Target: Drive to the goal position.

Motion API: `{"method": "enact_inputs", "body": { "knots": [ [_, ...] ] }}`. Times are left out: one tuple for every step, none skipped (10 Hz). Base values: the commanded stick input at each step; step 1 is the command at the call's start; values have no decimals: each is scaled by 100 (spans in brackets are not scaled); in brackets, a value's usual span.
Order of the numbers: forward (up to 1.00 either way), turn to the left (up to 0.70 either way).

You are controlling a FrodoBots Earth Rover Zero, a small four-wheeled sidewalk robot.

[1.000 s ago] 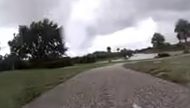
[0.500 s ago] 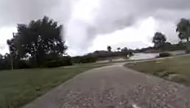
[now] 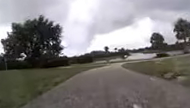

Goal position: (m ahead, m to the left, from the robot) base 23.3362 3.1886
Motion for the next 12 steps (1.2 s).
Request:
{"method": "enact_inputs", "body": {
  "knots": [
    [70,-14],
    [70,0],
    [70,0],
    [70,0],
    [70,0],
    [70,0],
    [70,0],
    [70,0],
    [70,0],
    [70,0],
    [70,0],
    [70,0]
  ]
}}
